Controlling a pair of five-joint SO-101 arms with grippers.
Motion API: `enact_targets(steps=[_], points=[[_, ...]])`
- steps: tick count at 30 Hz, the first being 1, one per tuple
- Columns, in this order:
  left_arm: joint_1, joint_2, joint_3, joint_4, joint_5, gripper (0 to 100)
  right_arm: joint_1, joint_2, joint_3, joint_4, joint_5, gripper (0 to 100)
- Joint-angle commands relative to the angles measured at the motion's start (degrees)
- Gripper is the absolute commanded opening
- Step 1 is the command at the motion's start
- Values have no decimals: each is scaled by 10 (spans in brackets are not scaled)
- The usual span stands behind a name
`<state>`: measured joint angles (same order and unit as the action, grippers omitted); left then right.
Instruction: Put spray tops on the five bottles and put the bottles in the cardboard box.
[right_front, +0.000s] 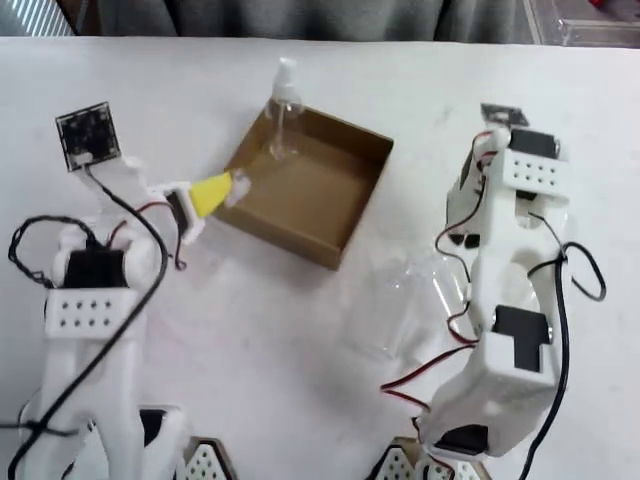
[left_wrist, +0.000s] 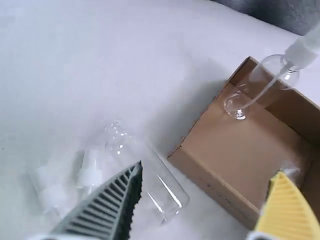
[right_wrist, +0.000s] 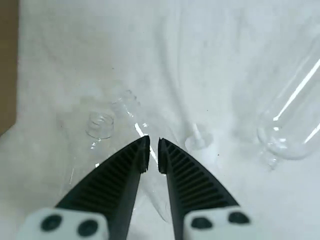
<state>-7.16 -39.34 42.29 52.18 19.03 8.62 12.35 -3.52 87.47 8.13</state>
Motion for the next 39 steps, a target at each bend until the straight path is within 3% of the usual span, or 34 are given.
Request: enact_targets(steps=[1, 4, 9, 18, 30, 39], points=[[-21, 94, -72, 3, 33, 369, -9, -63, 88, -76, 12, 16], [-32, 168, -116, 10, 80, 369, -19, -95, 177, -158, 12, 16], [-60, 295, -230, 88, 185, 369, -28, -120, 282, -280, 15, 16], [-87, 504, -391, 159, 302, 369, -31, -120, 324, -339, 16, 16], [-101, 685, -537, 207, 324, 369, -30, -119, 324, -339, 16, 16], [-98, 733, -564, 255, 321, 369, -30, -119, 324, -342, 16, 16]])
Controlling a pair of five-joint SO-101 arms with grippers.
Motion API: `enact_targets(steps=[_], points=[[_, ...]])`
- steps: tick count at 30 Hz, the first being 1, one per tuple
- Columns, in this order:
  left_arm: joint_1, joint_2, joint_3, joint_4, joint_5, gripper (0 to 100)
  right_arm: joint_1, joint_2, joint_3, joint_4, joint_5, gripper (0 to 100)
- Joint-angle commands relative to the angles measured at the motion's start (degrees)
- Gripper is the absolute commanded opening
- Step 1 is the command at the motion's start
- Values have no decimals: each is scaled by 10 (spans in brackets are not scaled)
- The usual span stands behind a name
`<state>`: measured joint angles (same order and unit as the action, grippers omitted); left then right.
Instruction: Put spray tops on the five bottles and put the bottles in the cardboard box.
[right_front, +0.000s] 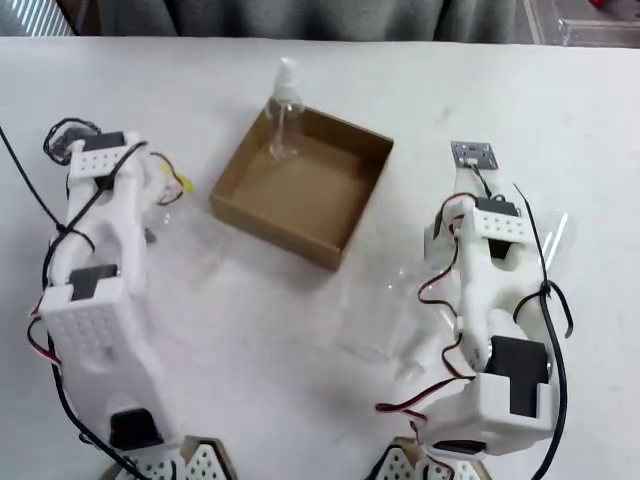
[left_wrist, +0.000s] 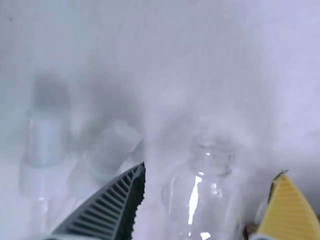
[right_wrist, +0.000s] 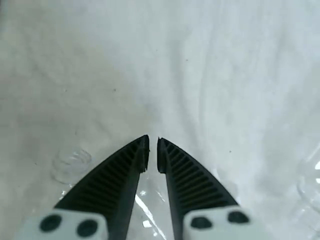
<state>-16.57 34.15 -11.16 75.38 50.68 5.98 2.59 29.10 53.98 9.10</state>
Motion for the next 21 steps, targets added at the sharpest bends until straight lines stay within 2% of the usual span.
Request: enact_targets(steps=[1, 7, 13, 16, 20, 21], points=[[0, -1, -29, 26, 4, 369, -4, -22, -2, -7, 6, 16], [26, -6, -29, 50, 3, 369, -4, -22, -2, -11, 6, 16], [19, -1, -28, 47, 4, 364, -1, -22, -2, -11, 6, 17], [17, -1, -28, 46, 3, 264, -1, -22, -2, -11, 6, 17], [19, -7, -33, 46, -40, 2, 0, -22, -2, -11, 5, 17], [19, -7, -33, 46, -43, 33, 0, -22, -2, -11, 4, 17]])
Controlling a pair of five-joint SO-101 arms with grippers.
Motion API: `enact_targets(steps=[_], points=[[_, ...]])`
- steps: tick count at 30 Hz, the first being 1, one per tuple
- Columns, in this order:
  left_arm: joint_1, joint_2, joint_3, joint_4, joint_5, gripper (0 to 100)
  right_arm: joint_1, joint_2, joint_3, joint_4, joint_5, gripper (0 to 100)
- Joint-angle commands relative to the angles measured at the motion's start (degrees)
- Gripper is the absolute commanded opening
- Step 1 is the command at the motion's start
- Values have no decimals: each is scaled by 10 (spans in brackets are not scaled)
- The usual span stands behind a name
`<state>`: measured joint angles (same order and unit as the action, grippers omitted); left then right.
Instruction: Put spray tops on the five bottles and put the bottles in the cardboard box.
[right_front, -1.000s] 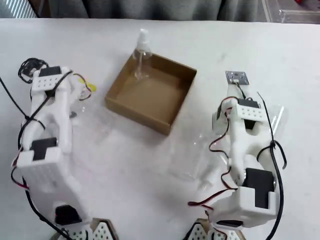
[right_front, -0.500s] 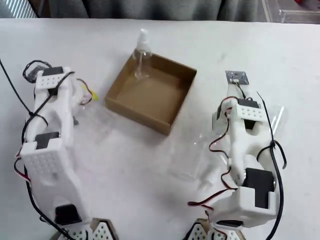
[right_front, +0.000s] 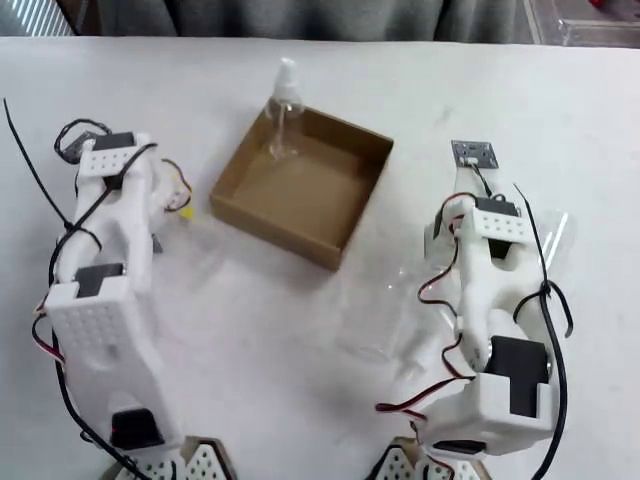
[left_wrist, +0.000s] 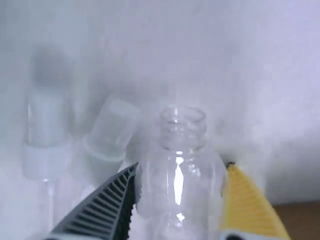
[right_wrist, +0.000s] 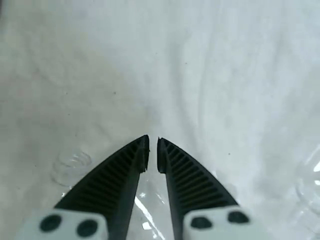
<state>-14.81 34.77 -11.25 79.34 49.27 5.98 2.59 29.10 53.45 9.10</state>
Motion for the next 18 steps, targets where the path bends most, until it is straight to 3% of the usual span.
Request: enact_targets(steps=[1, 7, 13, 18], points=[[0, -14, -33, 6, -29, 62, 0, -22, -2, -6, 4, 17], [-2, -24, -39, 13, -35, 22, 0, -22, -2, -6, 3, 17], [-6, -120, -85, 98, -122, 22, -3, -34, -17, 0, 5, 17], [-4, -211, -91, 119, -177, 22, -1, -77, -67, 82, 6, 18]])
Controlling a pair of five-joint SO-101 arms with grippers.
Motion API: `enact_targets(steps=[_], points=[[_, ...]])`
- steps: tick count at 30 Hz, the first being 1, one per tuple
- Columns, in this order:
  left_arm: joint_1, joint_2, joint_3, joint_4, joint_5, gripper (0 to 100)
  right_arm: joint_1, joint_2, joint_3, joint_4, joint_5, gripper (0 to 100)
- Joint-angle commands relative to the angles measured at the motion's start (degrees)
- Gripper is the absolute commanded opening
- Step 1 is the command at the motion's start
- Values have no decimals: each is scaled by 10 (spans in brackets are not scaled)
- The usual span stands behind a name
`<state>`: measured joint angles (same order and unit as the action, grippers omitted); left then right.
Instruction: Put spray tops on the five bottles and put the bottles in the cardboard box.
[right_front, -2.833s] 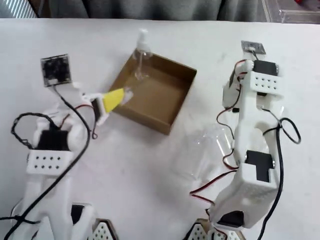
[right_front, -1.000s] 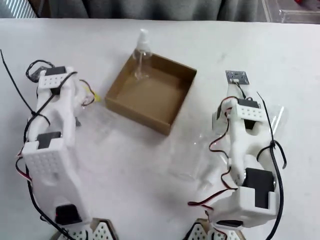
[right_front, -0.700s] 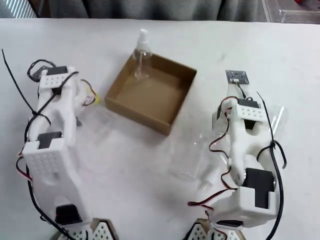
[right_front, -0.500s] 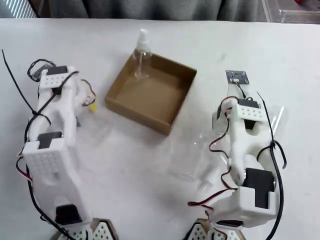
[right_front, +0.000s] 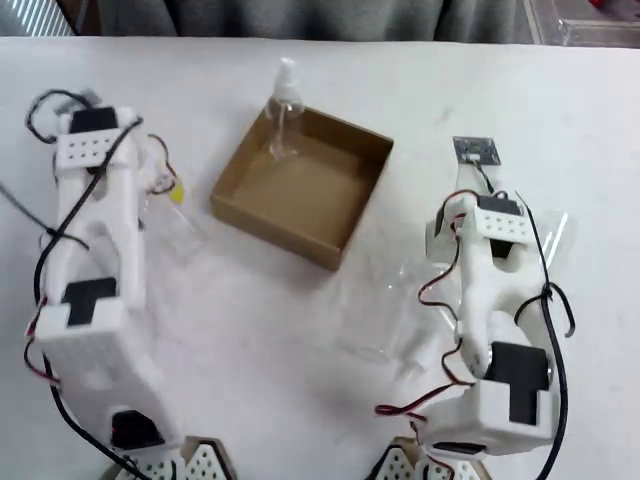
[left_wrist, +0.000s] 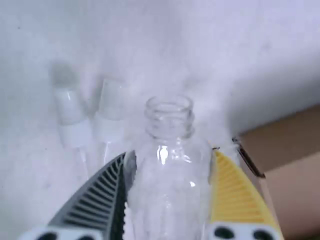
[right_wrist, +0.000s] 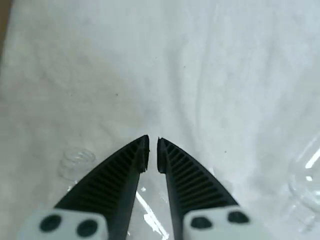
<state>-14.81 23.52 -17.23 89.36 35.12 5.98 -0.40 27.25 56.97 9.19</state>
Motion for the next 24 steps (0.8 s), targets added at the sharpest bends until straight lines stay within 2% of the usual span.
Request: enact_targets(steps=[1, 5, 11, 17, 21, 24], points=[[-5, -114, -22, 18, -41, 22, 0, -58, -58, 67, 5, 18], [0, -162, 30, 15, -96, 22, 0, -111, -72, 139, 5, 17], [8, -223, 75, 14, -231, 22, 22, -209, -69, 240, 7, 16], [9, -273, 106, 14, -328, 21, 28, -258, -20, 364, 120, 18], [35, -302, 135, 14, -360, 21, 31, -261, 59, 377, 210, 18], [59, -320, 167, -6, -359, 21, 27, -261, 107, 378, 234, 18]])
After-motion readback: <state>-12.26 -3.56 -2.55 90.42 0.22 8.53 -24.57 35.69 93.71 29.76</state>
